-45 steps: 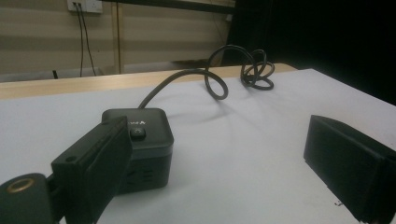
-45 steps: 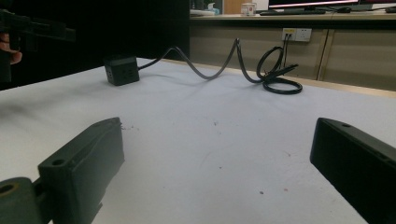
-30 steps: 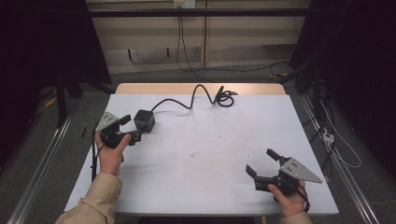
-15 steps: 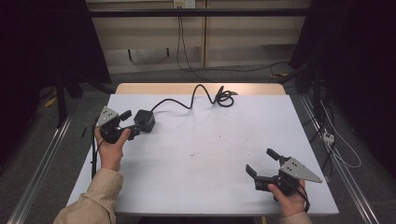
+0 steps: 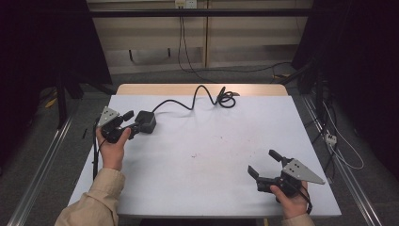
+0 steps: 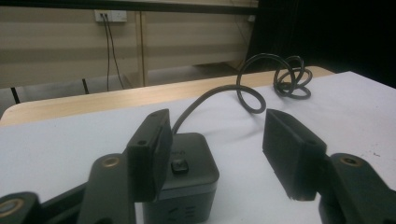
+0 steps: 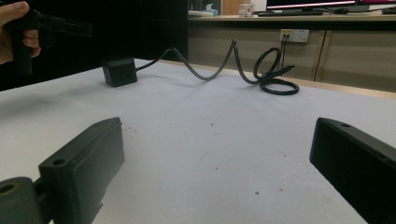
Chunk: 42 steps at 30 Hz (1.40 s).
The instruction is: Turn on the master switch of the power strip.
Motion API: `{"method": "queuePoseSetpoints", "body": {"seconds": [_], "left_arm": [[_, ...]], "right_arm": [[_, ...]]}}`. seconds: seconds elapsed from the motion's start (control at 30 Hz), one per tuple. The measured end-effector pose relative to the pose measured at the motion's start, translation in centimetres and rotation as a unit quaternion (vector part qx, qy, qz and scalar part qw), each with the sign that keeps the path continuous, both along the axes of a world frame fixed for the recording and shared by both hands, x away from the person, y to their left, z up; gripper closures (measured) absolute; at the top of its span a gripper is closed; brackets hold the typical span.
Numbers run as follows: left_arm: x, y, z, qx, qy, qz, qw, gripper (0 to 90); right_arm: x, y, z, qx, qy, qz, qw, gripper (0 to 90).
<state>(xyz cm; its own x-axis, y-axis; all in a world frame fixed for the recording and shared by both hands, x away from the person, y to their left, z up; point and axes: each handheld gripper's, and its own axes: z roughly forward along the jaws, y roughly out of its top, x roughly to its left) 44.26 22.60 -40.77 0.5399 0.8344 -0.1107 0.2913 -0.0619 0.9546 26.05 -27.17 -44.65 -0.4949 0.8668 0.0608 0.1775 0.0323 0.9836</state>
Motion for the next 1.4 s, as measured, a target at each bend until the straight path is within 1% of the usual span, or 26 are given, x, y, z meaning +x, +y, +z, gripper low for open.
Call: {"method": "queuePoseSetpoints", "body": {"seconds": [0.23, 0.33, 0.5, 0.63, 0.77, 0.83, 1.0, 1.03, 1.13, 1.23, 1.27, 1.3, 1.37, 1.4], "left_arm": [[0.3, 0.1, -0.3, -0.001, 0.004, 0.002, 1.0000, 49.1], [0.4, 0.1, -0.4, -0.004, 0.006, 0.000, 1.0000, 50.7], [0.7, 0.2, -0.6, -0.012, 0.015, -0.002, 0.9998, 54.8], [1.0, 0.3, -0.3, -0.004, 0.018, -0.005, 0.9998, 56.2], [1.2, 0.0, 0.2, 0.002, 0.018, -0.013, 0.9998, 60.3], [1.3, -0.1, 0.3, 0.000, 0.019, -0.017, 0.9997, 61.1], [1.5, -0.2, 0.3, 0.002, 0.023, -0.014, 0.9996, 64.4], [1.5, -0.2, 0.2, 0.002, 0.026, -0.013, 0.9996, 65.0], [1.7, -0.1, -0.1, 0.004, 0.032, -0.012, 0.9994, 67.0], [1.9, 0.1, -0.2, -0.002, 0.034, -0.007, 0.9994, 67.5], [1.9, 0.1, -0.2, -0.001, 0.033, -0.007, 0.9994, 67.9], [2.0, 0.2, -0.2, -0.003, 0.035, -0.006, 0.9994, 67.9], [2.1, 0.2, -0.3, 0.002, 0.037, -0.005, 0.9993, 68.2], [2.1, 0.2, -0.3, 0.001, 0.038, -0.004, 0.9993, 68.2]], "right_arm": [[0.1, 0.0, 0.0, -0.002, 0.000, 0.001, 1.0000, 2.6], [0.1, 0.0, -0.1, 0.001, 0.003, 0.001, 1.0000, 2.6], [0.1, 0.0, -0.1, -0.001, 0.002, 0.001, 1.0000, 2.6], [0.1, 0.0, -0.1, 0.001, 0.003, 0.001, 1.0000, 2.6], [0.1, -0.1, -0.1, 0.005, 0.005, 0.001, 1.0000, 2.6], [0.1, -0.1, -0.1, 0.004, 0.005, 0.000, 1.0000, 2.6], [0.1, -0.1, -0.1, 0.003, 0.005, 0.002, 1.0000, 2.6], [0.1, -0.2, -0.1, -0.002, 0.003, 0.003, 1.0000, 2.6], [0.1, -0.2, -0.2, 0.003, 0.006, 0.002, 1.0000, 2.6], [0.2, -0.2, -0.2, 0.000, 0.005, 0.003, 1.0000, 2.6], [0.1, -0.1, -0.1, 0.004, 0.006, 0.001, 1.0000, 2.5], [0.1, -0.1, -0.1, 0.004, 0.006, 0.001, 1.0000, 2.6], [0.1, -0.2, -0.1, 0.002, 0.005, 0.002, 1.0000, 2.6], [0.1, -0.2, -0.1, 0.002, 0.005, 0.002, 1.0000, 2.6]]}}
